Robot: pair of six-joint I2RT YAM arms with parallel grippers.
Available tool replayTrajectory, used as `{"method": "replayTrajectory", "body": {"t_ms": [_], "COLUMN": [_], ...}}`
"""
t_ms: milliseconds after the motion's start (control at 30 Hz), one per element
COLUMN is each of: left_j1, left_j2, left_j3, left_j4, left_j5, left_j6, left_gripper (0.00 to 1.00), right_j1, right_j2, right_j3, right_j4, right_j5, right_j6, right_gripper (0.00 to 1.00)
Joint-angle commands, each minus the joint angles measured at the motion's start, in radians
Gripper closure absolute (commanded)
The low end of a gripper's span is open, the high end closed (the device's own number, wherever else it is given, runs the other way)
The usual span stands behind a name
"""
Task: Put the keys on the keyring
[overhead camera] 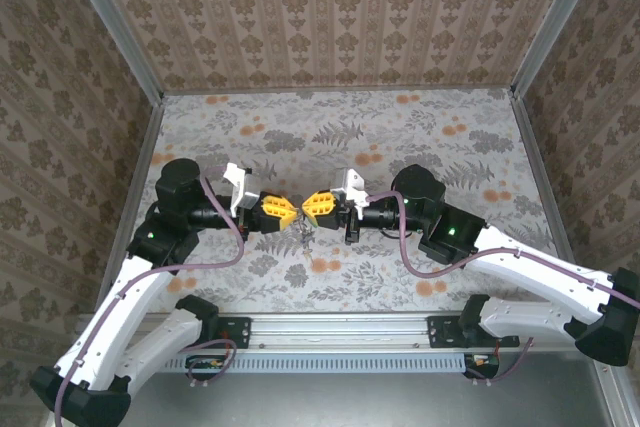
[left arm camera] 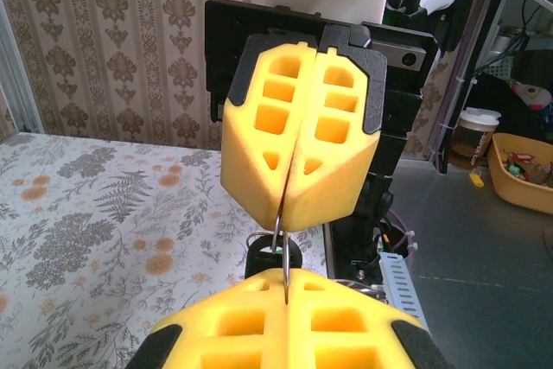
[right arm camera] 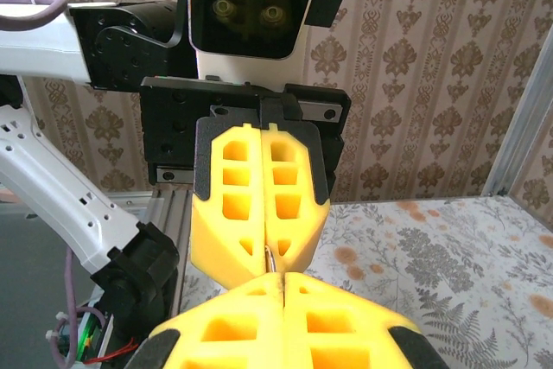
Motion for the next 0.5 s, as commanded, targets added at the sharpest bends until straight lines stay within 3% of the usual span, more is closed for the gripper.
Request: {"method": "replayTrajectory", "body": {"t_ms": [0,467], "left_j1": [-0.004,-0.004], "left_j2": [-0.007,-0.004], "left_j3": [0.031,0.032], "left_j4": [-0.005,-0.006], "left_j5": [0.019,0.011], "left_j6": [0.028,0.028], "left_gripper": [1.00,1.00], "right_j1": [0.005,0.005], "right_j2": [-0.020,-0.035], "right_j3": [0.013,0.007], "right_j4": [0.030,0.001], "right_j5": [0.013,0.019], "right_j6": [-0.012,-0.014], "right_gripper": [1.00,1.00]}}
